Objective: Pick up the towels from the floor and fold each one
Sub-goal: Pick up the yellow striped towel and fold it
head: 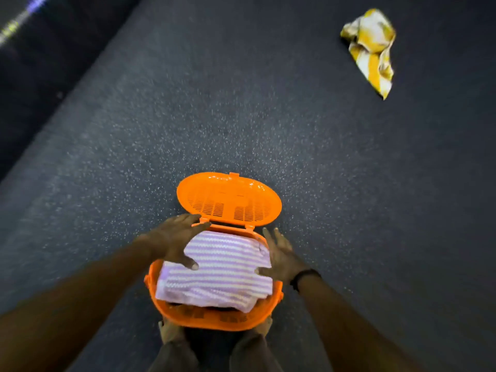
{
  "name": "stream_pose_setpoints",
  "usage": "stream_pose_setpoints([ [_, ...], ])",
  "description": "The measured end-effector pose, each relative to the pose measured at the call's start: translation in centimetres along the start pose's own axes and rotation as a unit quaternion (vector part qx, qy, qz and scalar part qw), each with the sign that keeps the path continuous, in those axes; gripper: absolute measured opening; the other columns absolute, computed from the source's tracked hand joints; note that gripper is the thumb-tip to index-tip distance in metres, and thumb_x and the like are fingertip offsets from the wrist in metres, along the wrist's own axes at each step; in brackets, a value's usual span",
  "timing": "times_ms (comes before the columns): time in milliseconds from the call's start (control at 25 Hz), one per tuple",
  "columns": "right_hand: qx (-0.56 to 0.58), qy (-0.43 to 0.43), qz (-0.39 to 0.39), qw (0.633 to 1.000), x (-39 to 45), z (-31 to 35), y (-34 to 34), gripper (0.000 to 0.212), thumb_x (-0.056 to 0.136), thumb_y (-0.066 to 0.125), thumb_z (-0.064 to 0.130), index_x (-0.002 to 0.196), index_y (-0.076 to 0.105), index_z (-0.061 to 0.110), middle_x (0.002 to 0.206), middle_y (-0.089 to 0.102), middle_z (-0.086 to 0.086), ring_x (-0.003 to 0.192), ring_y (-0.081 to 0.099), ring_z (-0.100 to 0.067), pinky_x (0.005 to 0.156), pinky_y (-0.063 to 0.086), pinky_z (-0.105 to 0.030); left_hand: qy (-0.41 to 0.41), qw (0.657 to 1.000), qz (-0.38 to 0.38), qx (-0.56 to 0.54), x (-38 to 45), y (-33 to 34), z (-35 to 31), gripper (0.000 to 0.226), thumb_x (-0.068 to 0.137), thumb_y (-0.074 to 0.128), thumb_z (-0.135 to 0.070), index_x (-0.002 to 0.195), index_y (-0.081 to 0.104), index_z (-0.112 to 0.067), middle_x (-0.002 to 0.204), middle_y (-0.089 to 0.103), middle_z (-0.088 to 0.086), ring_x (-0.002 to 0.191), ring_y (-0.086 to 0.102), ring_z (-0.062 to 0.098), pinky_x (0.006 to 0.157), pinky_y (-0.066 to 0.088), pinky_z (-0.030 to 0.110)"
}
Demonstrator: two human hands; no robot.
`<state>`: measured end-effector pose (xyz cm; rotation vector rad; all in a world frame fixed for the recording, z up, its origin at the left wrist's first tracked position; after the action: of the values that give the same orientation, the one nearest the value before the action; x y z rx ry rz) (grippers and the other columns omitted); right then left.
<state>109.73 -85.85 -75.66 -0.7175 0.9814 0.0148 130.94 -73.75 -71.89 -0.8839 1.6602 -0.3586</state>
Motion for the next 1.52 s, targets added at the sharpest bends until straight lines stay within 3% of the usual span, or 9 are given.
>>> stream_pose_setpoints([
  [160, 0.069, -0.003, -0.125, 0.99, -9.3, 3.1, -16.6, 0.115, 0.073, 0.07, 0.06, 0.153, -0.006, 0.026, 0.161, -0.007, -0.013, 0.148, -0.001, -0.035, 0.117, 0.015, -0.052, -0.063, 0.989, -0.081, -0.102, -9.7, -15.7, -1.4, 0.126, 0.053, 0.052, -0.09, 0.153, 0.013, -0.024, 0.158, 0.02, 0.006, 0.144, 0.02, 0.026, 0.116, 0.024, 0.041],
  [280, 0.082, -0.04, -0.21, 0.973, -18.8, 6.2, -30.1, 0.099, 0.081, 0.069, 0.051, 0.154, 0.008, 0.022, 0.16, 0.012, -0.007, 0.147, 0.016, -0.027, 0.118, 0.022, -0.044, -0.076, 0.964, -0.203, -0.155, -17.8, -28.6, -4.1, 0.108, 0.065, 0.066, -0.072, 0.151, 0.023, -0.021, 0.154, 0.029, 0.007, 0.141, 0.028, 0.024, 0.115, 0.027, 0.039],
  [360, 0.097, -0.06, -0.285, 0.952, -26.7, 8.0, -38.8, 0.084, 0.082, 0.07, 0.046, 0.15, 0.027, 0.019, 0.152, 0.033, -0.005, 0.138, 0.035, -0.022, 0.113, 0.031, -0.036, -0.071, 0.933, -0.298, -0.191, -24.2, -37.1, -7.0, 0.096, 0.069, 0.072, -0.061, 0.147, 0.033, -0.023, 0.149, 0.039, 0.004, 0.136, 0.038, 0.021, 0.112, 0.03, 0.035],
  [480, 0.12, -0.085, -0.38, 0.913, -37.5, 9.6, -49.1, 0.076, 0.072, 0.071, 0.058, 0.137, 0.046, 0.028, 0.137, 0.051, 0.001, 0.12, 0.053, -0.018, 0.102, 0.044, -0.034, -0.046, 0.867, -0.41, -0.279, -33.5, -47.4, -11.0, 0.108, 0.048, 0.074, -0.076, 0.14, 0.044, -0.027, 0.137, 0.052, -0.002, 0.124, 0.05, 0.014, 0.108, 0.038, 0.033],
  [560, 0.109, -0.101, -0.427, 0.892, -44.5, 10.8, -54.5, 0.074, 0.07, 0.07, 0.061, 0.134, 0.049, 0.031, 0.133, 0.054, 0.002, 0.118, 0.056, -0.018, 0.099, 0.045, -0.034, -0.015, 0.83, -0.465, -0.307, -39.3, -52.8, -13.7, 0.116, 0.038, 0.07, -0.084, 0.137, 0.048, -0.028, 0.131, 0.053, -0.006, 0.119, 0.051, 0.011, 0.105, 0.041, 0.033],
  [640, 0.116, -0.12, -0.451, 0.877, -50.8, 12.1, -58.5, 0.066, 0.08, 0.072, 0.046, 0.137, 0.046, 0.026, 0.136, 0.051, -0.002, 0.12, 0.054, -0.021, 0.098, 0.045, -0.034, 0.019, 0.808, -0.5, -0.312, -44.2, -57.4, -16.7, 0.098, 0.053, 0.075, -0.072, 0.136, 0.048, -0.027, 0.129, 0.053, -0.006, 0.117, 0.051, 0.011, 0.101, 0.041, 0.03],
  [880, 0.099, -0.15, -0.53, 0.829, -64.4, 14.4, -64.0, 0.064, 0.082, 0.072, 0.04, 0.138, 0.046, 0.022, 0.139, 0.05, -0.004, 0.115, 0.056, -0.019, 0.098, 0.045, -0.031, 0.103, 0.769, -0.565, -0.279, -52.6, -65.4, -25.2, 0.059, 0.073, 0.079, -0.04, 0.126, 0.054, -0.029, 0.123, 0.057, -0.004, 0.116, 0.053, 0.013, 0.1, 0.043, 0.031],
  [1080, 0.107, -0.143, -0.571, 0.802, -72.0, 13.8, -64.1, 0.071, 0.078, 0.075, 0.042, 0.139, 0.044, 0.022, 0.139, 0.05, -0.006, 0.117, 0.057, -0.019, 0.102, 0.044, -0.033, 0.154, 0.778, -0.557, -0.248, -55.6, -67.6, -31.0, 0.09, 0.053, 0.081, -0.064, 0.13, 0.053, -0.026, 0.127, 0.056, 0.002, 0.117, 0.054, 0.018, 0.1, 0.046, 0.035],
  [1520, 0.121, -0.094, -0.613, 0.775, -82.2, 7.1, -62.7, 0.081, 0.076, 0.071, 0.054, 0.144, 0.038, 0.025, 0.14, 0.046, -0.003, 0.119, 0.053, -0.02, 0.096, 0.049, -0.037, 0.21, 0.804, -0.516, -0.207, -53.5, -68.2, -42.3, 0.101, 0.036, 0.075, -0.078, 0.125, 0.052, -0.036, 0.124, 0.056, -0.002, 0.114, 0.055, 0.015, 0.098, 0.047, 0.035],
])
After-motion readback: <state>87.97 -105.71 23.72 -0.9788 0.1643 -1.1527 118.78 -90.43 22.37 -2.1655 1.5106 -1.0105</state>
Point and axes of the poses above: each hand's wrist, its own x-axis towards the middle knuckle, its own y-axis out of the palm, z = x × y, the point moved 8 cm from there along x, towards the middle knuckle
